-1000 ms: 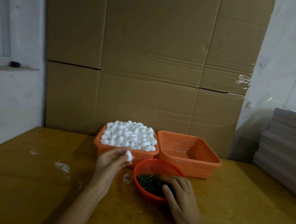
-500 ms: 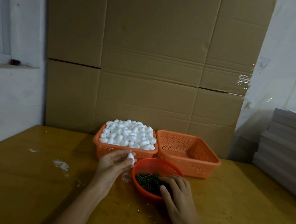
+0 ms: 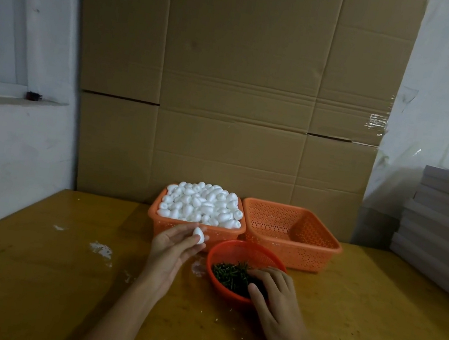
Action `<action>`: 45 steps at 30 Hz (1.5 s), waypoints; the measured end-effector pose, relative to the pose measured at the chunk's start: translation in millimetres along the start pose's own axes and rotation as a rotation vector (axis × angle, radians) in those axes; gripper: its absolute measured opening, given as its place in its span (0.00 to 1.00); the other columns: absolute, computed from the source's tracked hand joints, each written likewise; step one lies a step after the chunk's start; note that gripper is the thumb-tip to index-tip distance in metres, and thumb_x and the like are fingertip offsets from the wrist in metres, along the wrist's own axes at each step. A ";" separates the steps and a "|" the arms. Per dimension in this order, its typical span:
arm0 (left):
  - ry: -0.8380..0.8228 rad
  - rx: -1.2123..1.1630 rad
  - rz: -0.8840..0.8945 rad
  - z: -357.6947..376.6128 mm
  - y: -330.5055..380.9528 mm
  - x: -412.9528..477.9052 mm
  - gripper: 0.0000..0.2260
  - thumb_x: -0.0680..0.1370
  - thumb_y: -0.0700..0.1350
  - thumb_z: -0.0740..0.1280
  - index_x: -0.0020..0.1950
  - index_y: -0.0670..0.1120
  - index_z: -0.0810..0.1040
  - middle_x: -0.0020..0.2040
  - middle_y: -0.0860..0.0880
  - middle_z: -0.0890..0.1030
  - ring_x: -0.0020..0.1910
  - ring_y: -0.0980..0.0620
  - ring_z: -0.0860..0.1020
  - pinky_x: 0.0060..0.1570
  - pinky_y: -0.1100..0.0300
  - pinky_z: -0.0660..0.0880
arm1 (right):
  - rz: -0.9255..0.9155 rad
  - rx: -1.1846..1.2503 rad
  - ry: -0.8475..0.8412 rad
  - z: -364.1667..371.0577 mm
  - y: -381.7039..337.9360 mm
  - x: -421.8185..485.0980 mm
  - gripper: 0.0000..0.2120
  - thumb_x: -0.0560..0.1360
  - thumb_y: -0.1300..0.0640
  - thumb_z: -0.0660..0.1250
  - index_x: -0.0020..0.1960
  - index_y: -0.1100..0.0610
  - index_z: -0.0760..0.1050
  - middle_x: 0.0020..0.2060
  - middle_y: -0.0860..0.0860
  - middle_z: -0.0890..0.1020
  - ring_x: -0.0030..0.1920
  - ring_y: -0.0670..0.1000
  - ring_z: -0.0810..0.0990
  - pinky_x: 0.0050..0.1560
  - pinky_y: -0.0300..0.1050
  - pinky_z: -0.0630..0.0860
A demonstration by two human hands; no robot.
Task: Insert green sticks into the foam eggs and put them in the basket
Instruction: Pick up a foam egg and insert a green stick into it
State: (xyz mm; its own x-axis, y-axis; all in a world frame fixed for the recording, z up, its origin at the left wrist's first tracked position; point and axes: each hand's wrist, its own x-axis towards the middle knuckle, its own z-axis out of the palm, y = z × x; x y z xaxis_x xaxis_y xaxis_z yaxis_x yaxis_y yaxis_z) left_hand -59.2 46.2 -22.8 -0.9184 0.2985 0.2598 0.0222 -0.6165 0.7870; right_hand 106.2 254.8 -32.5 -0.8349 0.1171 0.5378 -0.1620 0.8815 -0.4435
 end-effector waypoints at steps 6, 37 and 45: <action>-0.008 0.014 -0.009 -1.2 -0.3 0.4 0.22 0.67 0.38 0.82 0.60 0.40 0.85 0.59 0.38 0.86 0.58 0.39 0.85 0.48 0.57 0.84 | 0.008 0.008 0.002 -0.9 -0.8 -1.2 0.27 0.82 0.36 0.50 0.70 0.47 0.76 0.65 0.39 0.74 0.73 0.40 0.63 0.74 0.39 0.61; -0.087 -0.186 -0.069 -3.1 7.3 1.6 0.16 0.73 0.30 0.75 0.60 0.39 0.85 0.66 0.37 0.83 0.64 0.38 0.83 0.52 0.55 0.84 | -0.009 0.003 0.035 9.9 11.0 -1.9 0.24 0.84 0.35 0.50 0.69 0.45 0.76 0.65 0.38 0.73 0.72 0.39 0.64 0.72 0.34 0.59; -0.150 -0.193 -0.094 -6.5 4.5 3.7 0.16 0.74 0.29 0.74 0.61 0.37 0.85 0.67 0.37 0.82 0.65 0.39 0.82 0.54 0.55 0.84 | -0.012 0.019 0.052 9.9 10.9 -3.2 0.30 0.81 0.29 0.46 0.69 0.44 0.75 0.64 0.37 0.72 0.72 0.37 0.63 0.70 0.29 0.57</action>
State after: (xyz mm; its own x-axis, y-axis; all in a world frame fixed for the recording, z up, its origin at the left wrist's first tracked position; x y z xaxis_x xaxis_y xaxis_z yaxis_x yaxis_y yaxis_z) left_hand -65.0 39.8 -22.0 -0.8439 0.4564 0.2821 -0.1492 -0.7046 0.6938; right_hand 101.9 259.5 -46.2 -0.8045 0.1308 0.5794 -0.1821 0.8742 -0.4502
